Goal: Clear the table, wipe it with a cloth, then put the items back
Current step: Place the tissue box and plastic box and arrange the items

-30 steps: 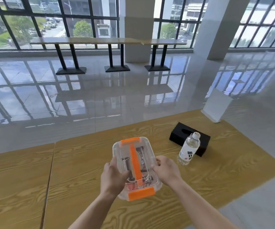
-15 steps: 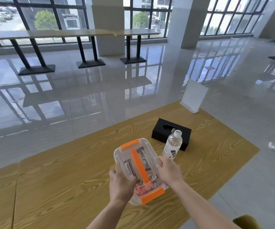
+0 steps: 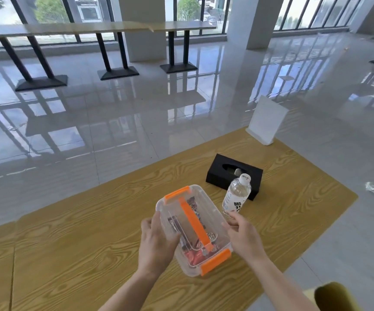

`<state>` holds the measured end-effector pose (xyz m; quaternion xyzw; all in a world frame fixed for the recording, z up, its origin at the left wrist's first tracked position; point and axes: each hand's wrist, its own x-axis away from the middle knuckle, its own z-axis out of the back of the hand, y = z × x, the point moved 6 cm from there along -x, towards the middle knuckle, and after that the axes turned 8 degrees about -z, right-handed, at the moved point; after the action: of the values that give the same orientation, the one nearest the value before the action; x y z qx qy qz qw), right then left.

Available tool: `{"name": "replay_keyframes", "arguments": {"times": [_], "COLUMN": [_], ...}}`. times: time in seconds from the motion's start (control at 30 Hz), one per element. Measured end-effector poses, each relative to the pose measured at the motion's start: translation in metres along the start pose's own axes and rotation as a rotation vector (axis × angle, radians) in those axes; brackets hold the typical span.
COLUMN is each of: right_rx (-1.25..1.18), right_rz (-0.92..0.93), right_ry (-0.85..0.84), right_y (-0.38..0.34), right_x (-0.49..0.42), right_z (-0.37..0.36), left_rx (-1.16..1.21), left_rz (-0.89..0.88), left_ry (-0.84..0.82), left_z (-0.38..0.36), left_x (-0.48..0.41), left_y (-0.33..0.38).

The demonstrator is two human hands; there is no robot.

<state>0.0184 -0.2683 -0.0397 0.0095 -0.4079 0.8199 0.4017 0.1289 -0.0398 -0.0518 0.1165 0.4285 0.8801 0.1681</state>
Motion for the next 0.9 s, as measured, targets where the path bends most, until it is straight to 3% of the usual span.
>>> {"name": "replay_keyframes", "arguments": {"times": [0.13,0.37,0.57,0.67,0.9], "right_rx": [-0.033,-0.042,-0.107,-0.151,-0.192], "right_rz": [-0.059,-0.058,-0.075,-0.075,-0.074], "right_ry": [-0.013,0.026,0.055,0.07,0.087], "right_y": [0.022,0.025,0.031,0.036,0.042], "right_x": [0.013,0.017,0.016,0.017,0.021], "right_z": [0.004,-0.005,0.003,0.008,0.012], "left_rx": [-0.203,-0.248,-0.269,-0.327,-0.445], "left_rz": [-0.089,-0.063,-0.07,-0.158,-0.254], "left_ry": [0.013,-0.226,-0.188,-0.165,-0.231], "left_z": [0.01,-0.012,-0.02,-0.021,-0.037], "left_x": [-0.045,-0.086,-0.082,-0.081,-0.083], "left_y": [0.005,0.002,0.004,0.013,0.031]}}
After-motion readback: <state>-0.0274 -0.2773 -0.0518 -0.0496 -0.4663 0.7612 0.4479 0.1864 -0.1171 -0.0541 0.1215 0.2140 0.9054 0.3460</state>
